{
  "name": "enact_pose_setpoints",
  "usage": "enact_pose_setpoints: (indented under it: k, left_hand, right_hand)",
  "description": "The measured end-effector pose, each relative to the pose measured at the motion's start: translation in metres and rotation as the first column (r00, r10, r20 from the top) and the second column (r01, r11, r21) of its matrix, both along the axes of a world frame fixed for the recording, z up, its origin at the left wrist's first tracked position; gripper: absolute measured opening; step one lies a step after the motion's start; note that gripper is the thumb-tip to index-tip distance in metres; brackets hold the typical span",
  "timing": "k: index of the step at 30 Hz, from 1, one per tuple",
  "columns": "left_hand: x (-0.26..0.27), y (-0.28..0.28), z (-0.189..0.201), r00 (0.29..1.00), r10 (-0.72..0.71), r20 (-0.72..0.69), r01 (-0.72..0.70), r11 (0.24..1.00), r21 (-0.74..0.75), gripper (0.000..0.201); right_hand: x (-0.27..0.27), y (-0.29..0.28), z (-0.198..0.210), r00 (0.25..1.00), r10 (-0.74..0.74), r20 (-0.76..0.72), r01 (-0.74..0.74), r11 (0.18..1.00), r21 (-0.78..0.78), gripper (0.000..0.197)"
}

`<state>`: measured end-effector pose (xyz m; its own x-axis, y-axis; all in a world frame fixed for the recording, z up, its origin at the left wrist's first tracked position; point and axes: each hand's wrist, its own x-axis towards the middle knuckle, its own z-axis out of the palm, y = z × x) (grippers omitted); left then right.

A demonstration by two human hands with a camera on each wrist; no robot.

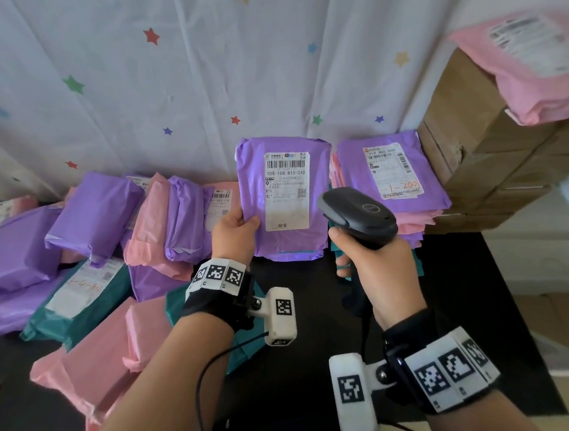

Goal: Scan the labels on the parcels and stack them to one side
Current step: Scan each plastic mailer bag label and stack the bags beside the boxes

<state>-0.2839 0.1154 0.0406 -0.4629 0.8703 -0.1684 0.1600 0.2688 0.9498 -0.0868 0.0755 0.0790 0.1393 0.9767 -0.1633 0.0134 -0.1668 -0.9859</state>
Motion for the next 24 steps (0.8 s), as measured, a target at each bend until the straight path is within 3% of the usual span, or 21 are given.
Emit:
enact_pose_setpoints:
  k: [7,10,15,19,22,24]
  left_hand:
    - [0.042,0.041,0.04,0.994,-0.102,0.043,0.1,0.994,0.031,0.013]
    - [0.077,0.065,0.049,0.984,-0.175,-0.015,0.175,0.984,0.014,0.016]
    - [0.133,0.104,0.051,0.959,-0.252,-0.133,0.251,0.968,-0.02,0.02]
    - [0.159,0.121,0.041,0.966,-0.222,-0.135,0.215,0.974,-0.064,0.012]
    - [0.168,0.127,0.033,0.985,-0.151,-0.089,0.144,0.986,-0.084,0.036]
    - [0.17,0.129,0.028,0.971,-0.168,-0.172,0.153,0.984,-0.096,0.039]
  right_hand:
    - [0.03,0.003,-0.004,0.995,-0.104,0.008,0.104,0.995,0.007,0.018]
    - [0.048,0.006,-0.008,0.989,-0.147,0.022,0.147,0.989,-0.017,0.029]
    - [0.079,0.008,-0.008,0.979,-0.206,0.0,0.206,0.978,-0.028,0.018]
    - [0.1,0.011,-0.01,0.966,-0.257,0.017,0.257,0.964,-0.072,0.017]
    - [0.11,0.013,-0.013,0.96,-0.28,0.006,0.28,0.958,-0.067,0.019]
    - [0.115,0.016,-0.015,0.959,-0.284,0.003,0.283,0.957,-0.067,0.017]
